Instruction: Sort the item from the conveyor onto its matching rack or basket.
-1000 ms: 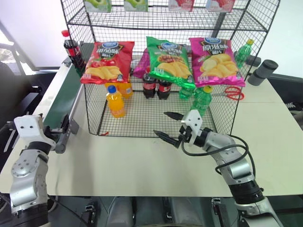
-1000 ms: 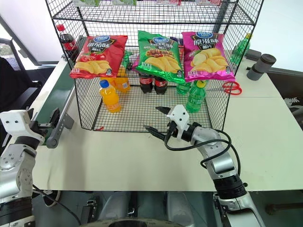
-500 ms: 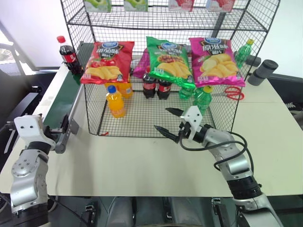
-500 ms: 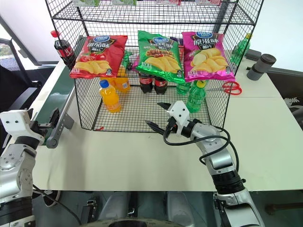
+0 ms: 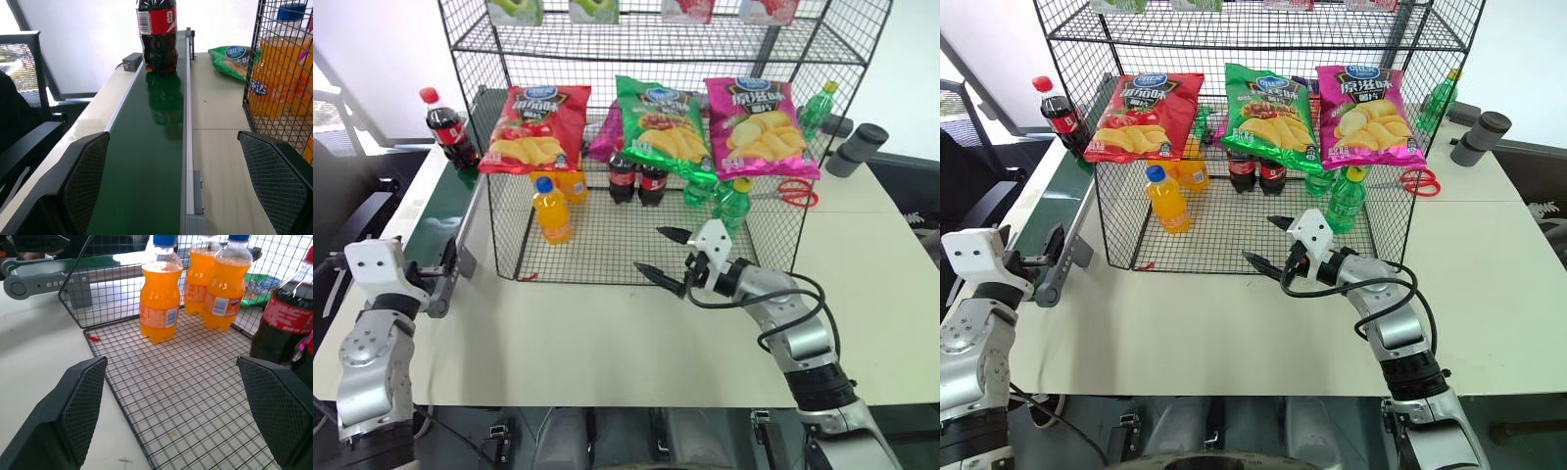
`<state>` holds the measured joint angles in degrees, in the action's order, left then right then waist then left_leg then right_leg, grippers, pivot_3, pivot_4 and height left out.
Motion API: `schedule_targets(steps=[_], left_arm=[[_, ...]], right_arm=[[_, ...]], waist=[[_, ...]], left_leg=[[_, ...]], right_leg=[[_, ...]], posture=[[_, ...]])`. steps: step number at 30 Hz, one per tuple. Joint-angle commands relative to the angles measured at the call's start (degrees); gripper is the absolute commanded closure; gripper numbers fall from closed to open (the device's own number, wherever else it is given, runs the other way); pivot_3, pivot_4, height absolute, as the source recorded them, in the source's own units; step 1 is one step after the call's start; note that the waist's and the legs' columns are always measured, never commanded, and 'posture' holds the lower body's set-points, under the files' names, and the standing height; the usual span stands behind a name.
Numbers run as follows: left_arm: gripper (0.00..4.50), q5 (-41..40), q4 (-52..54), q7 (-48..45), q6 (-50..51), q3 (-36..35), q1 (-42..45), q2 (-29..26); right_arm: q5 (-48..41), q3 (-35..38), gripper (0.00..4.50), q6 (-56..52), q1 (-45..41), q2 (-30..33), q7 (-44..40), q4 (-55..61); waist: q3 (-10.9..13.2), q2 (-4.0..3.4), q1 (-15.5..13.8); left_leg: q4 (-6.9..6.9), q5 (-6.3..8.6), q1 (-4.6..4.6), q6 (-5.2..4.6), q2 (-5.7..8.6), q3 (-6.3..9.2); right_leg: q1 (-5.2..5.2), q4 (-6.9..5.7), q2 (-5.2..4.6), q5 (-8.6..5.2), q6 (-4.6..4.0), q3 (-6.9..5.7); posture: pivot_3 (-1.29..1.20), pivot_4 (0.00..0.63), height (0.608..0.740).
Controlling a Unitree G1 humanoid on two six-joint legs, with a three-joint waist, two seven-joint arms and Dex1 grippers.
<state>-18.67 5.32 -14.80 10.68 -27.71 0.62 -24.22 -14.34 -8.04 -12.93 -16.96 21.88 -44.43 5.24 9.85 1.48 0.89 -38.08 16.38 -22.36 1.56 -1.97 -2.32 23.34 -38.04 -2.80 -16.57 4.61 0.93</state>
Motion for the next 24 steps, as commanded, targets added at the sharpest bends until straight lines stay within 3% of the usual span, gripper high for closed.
schedule_targets(steps=[1, 24], left_arm=[[0.00, 0.5, -0.4, -0.3, -3.7, 0.0, 0.6, 0.4], [0.00, 0.0, -7.2, 1.7, -7.9, -0.8, 2.0, 2.0]], right_arm=[[-0.9, 0.1, 0.10, 0.1, -0.3, -0.1, -0.3, 2.8], [0.4, -0.6, 0.10, 1.4, -0.9, -1.3, 0.3, 1.7]], waist=[[0.0, 0.00, 0.0], [0.0, 0.00, 0.0]], left_leg=[[0.00, 0.00, 0.00, 0.00, 0.00, 0.00], [0.00, 0.00, -0.01, 0.00, 0.00, 0.00]], right_leg=[[0.00, 0.00, 0.00, 0.00, 0.00, 0.00], [0.01, 0.00, -0.01, 0.00, 0.00, -0.01]], posture=[[0.00, 0.150, 0.734], [0.00, 0.150, 0.734]])
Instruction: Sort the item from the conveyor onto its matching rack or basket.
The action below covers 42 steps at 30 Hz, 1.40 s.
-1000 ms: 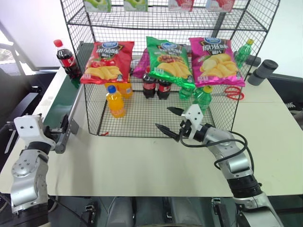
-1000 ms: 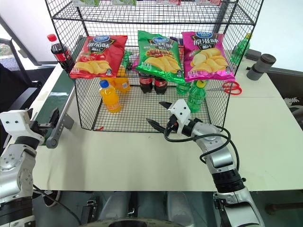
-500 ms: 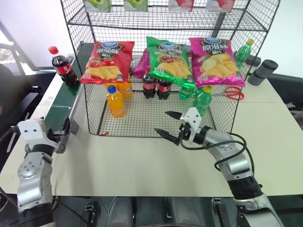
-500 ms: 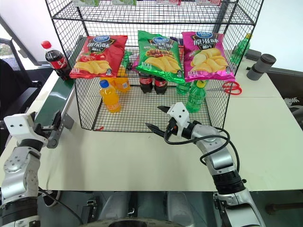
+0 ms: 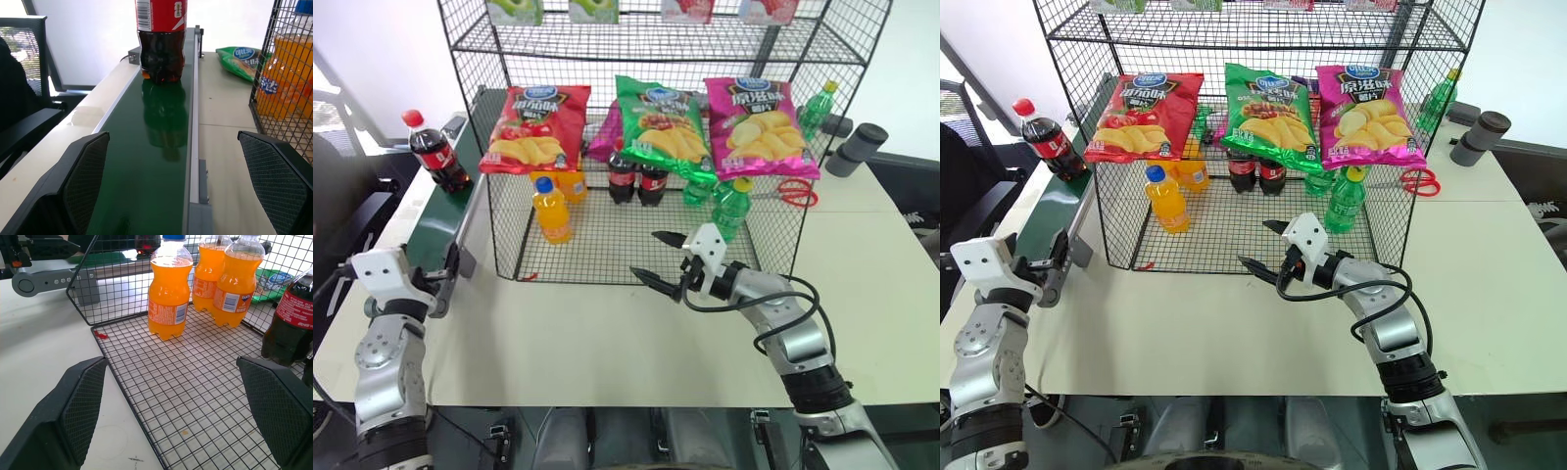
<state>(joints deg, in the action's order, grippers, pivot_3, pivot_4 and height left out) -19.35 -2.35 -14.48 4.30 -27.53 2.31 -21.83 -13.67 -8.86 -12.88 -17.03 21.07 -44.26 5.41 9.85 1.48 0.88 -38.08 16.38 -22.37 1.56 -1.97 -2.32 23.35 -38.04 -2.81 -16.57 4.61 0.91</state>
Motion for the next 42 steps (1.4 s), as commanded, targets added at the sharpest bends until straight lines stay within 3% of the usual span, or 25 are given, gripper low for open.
schedule_targets(steps=[1, 42], left_arm=[[0.00, 1.3, 0.3, 1.9, -1.5, -0.8, 0.2, -0.4], [0.00, 1.0, -1.9, 3.3, -5.7, -3.2, -0.1, -1.4]], right_arm=[[-0.2, 0.2, 0.10, 1.3, -0.8, -0.5, 0.2, 1.7], [-0.1, -0.4, 0.10, 1.7, -0.7, -0.9, 0.4, 1.4]], waist=[[0.0, 0.00, 0.0], [0.0, 0.00, 0.0]], left_leg=[[0.00, 0.00, 0.00, 0.00, 0.00, 0.00], [0.00, 0.00, 0.00, 0.00, 0.00, 0.00]], right_leg=[[0.00, 0.00, 0.00, 0.00, 0.00, 0.00], [0.01, 0.00, -0.04, 0.00, 0.00, -0.01]], posture=[[0.00, 0.150, 0.734], [0.00, 0.150, 0.734]])
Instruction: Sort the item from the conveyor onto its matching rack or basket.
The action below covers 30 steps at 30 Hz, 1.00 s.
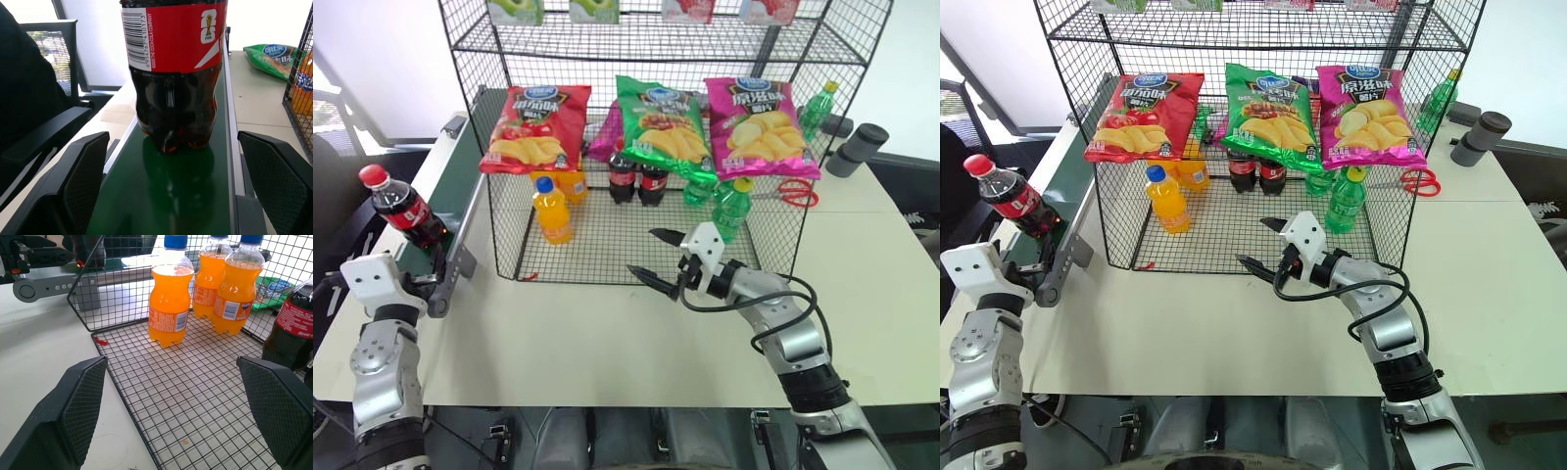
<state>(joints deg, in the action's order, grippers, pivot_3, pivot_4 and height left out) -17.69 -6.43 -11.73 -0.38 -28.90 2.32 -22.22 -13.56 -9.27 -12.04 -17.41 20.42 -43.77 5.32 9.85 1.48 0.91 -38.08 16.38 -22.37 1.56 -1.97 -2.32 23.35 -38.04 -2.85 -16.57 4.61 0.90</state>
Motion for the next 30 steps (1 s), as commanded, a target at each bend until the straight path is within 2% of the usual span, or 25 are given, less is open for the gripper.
schedule_targets(steps=[1, 16, 19, 20, 26, 30], left_arm=[[0.00, -0.6, 2.2, 0.7, -1.1, -2.0, -0.1, -1.0], [0.00, -0.9, 3.0, 1.1, -0.7, -2.4, -0.2, -0.8], [0.77, -1.2, 3.3, 1.1, -0.6, -2.4, -0.4, -0.5], [1.18, -1.3, 3.7, 1.1, -0.5, -2.4, -0.5, -0.5], [1.18, -3.1, 7.5, 0.6, -0.7, -3.1, -0.8, -0.8], [1.18, -6.0, 14.1, -1.4, 0.4, -4.3, -0.4, -3.8]], right_arm=[[-0.2, -0.1, 0.10, 0.8, -0.3, -0.3, -0.1, 1.5], [0.1, -0.7, 0.10, 1.0, -0.9, -0.8, -0.1, 1.1], [0.1, -0.7, 0.00, 1.0, -1.2, -0.8, -0.1, 1.1], [0.0, -0.6, 0.00, 1.0, -1.3, -0.8, -0.1, 1.1], [-0.1, -0.5, 0.00, 1.0, -1.5, -0.6, -0.3, 1.2], [-1.2, -0.5, 0.00, -0.1, -2.4, -0.5, -1.4, 2.1]], waist=[[0.0, 0.00, 0.0], [0.0, 0.00, 0.0], [0.0, 0.00, 0.0], [0.0, 0.00, 0.0], [0.0, 0.05, 0.0], [0.0, 0.15, 0.0]], left_leg=[[0.00, 0.00, 0.00, 0.00, 0.00, 0.00], [0.00, 0.00, 0.00, 0.00, 0.00, 0.00], [0.01, 0.00, 0.00, 0.00, 0.00, 0.00], [0.00, 0.00, 0.00, 0.00, 0.00, 0.00], [0.01, 0.00, -0.03, 0.00, 0.00, 0.01], [0.01, 0.00, -0.12, 0.01, 0.00, 0.04]], right_leg=[[0.00, 0.00, 0.00, 0.00, 0.00, 0.00], [0.00, 0.00, -0.02, 0.00, 0.00, 0.00], [0.00, 0.00, -0.02, 0.00, 0.00, -0.01], [0.00, 0.00, -0.02, 0.00, 0.00, -0.01], [0.01, 0.02, -0.04, 0.00, 0.00, -0.02], [0.07, 0.05, -0.07, 0.00, -0.01, -0.04]], posture=[[0.00, 0.150, 0.734], [0.00, 0.150, 0.734], [0.00, 0.150, 0.734], [0.00, 0.150, 0.734], [0.00, 0.150, 0.734], [0.00, 0.150, 0.734]])
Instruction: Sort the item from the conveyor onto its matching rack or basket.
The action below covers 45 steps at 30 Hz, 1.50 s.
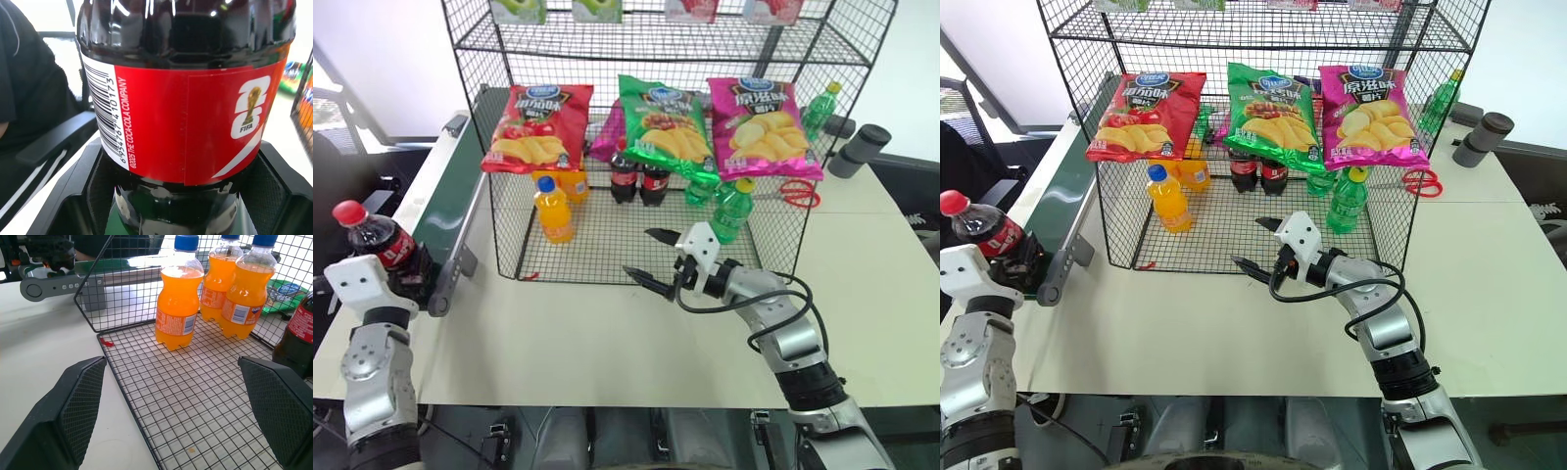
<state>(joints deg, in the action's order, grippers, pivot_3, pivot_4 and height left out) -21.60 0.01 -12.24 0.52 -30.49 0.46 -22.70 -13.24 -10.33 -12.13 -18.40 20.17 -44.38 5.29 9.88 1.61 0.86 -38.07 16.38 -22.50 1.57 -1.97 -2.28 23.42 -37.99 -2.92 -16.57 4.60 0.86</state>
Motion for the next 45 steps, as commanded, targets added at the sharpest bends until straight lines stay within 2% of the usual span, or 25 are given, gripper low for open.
schedule_targets(steps=[1, 5, 9, 13, 18, 24, 41, 44, 45], left_arm=[[1.18, -2.2, 8.4, -1.0, 0.0, -2.8, 1.6, -4.0], [1.18, -11.0, 18.0, -6.6, 6.3, -1.2, 3.1, -8.3], [1.18, -19.2, 28.2, -16.1, 15.7, 5.3, -0.1, -13.7], [1.18, -25.4, 31.7, -19.6, 23.2, 11.3, -0.9, -14.8], [1.18, -21.3, 30.7, -24.9, 25.2, 22.1, 0.8, -14.3], [1.18, -16.5, 26.4, -30.7, 24.4, 30.5, 6.8, -12.7], [1.18, -11.4, 23.9, -36.6, 23.7, 35.3, 11.9, -8.6], [1.23, -10.6, 24.0, -36.4, 23.4, 35.4, 11.7, -8.4], [1.23, -10.2, 24.1, -36.3, 23.2, 35.5, 11.6, -8.3]], right_arm=[[-1.8, 0.5, 0.00, -0.3, -1.5, -0.2, -1.0, 2.4], [-6.4, 0.7, 0.00, -4.8, -3.6, 0.3, -4.2, 6.0], [-10.5, 1.1, 0.00, -10.0, -5.3, 1.3, -6.4, 8.9], [-12.4, 2.5, 0.00, -11.6, -7.3, -0.1, -4.3, 9.6], [-14.8, 2.7, 0.00, -13.7, -7.9, -0.9, -3.7, 11.4], [-19.6, 1.8, 0.00, -18.6, -7.5, -0.3, -5.5, 14.8], [-19.5, -1.3, 0.00, -20.5, -7.6, 0.0, -5.6, 15.7], [-19.6, -1.3, 0.84, -20.7, -7.4, -0.2, -5.7, 15.4], [-19.6, -1.3, 1.31, -20.7, -7.4, -0.2, -5.7, 15.3]], waist=[[0.0, 0.02, 0.0], [0.0, 0.01, 0.1], [0.0, -0.01, 0.2], [0.0, -0.09, 0.3], [0.0, -0.14, 0.3], [0.1, -0.14, 0.0], [0.1, -0.14, 0.0], [0.1, -0.15, 0.0], [0.1, -0.14, 0.0]], left_leg=[[0.00, 0.00, 0.00, 0.00, 0.00, 0.01], [0.02, 0.00, 0.00, 0.00, 0.00, 0.01], [0.08, 0.00, -0.01, 0.01, 0.04, 0.01], [0.16, 0.00, 0.00, 0.01, 0.13, 0.01], [0.16, -0.01, 0.00, 0.00, 0.11, 0.01], [0.09, -0.01, -0.02, -0.01, 0.13, 0.01], [0.06, -0.01, -0.02, -0.02, 0.03, 0.03], [0.06, -0.01, -0.02, -0.02, 0.02, 0.03], [0.06, -0.01, -0.02, -0.02, 0.02, 0.03]], right_leg=[[0.00, 0.00, 0.00, 0.00, 0.00, 0.00], [0.01, 0.00, -0.03, -0.01, -0.02, 0.00], [0.00, 0.08, -0.12, -0.01, -0.03, -0.01], [0.00, 0.13, -0.23, -0.03, -0.06, -0.02], [0.03, 0.09, -0.17, -0.06, -0.12, -0.04], [0.00, 0.10, -0.07, -0.02, -0.04, -0.02], [0.01, 0.08, 0.22, -0.01, -0.01, 0.01], [0.02, 0.08, 0.23, -0.01, -0.01, 0.01], [0.02, 0.08, 0.23, -0.01, -0.01, 0.01]], posture=[[0.00, 0.150, 0.734], [0.00, 0.150, 0.734], [0.00, 0.150, 0.734], [0.00, 0.150, 0.734], [0.00, 0.150, 0.734], [0.00, 0.150, 0.734], [0.00, 0.150, 0.734], [0.00, 0.150, 0.734], [0.00, 0.150, 0.734]])
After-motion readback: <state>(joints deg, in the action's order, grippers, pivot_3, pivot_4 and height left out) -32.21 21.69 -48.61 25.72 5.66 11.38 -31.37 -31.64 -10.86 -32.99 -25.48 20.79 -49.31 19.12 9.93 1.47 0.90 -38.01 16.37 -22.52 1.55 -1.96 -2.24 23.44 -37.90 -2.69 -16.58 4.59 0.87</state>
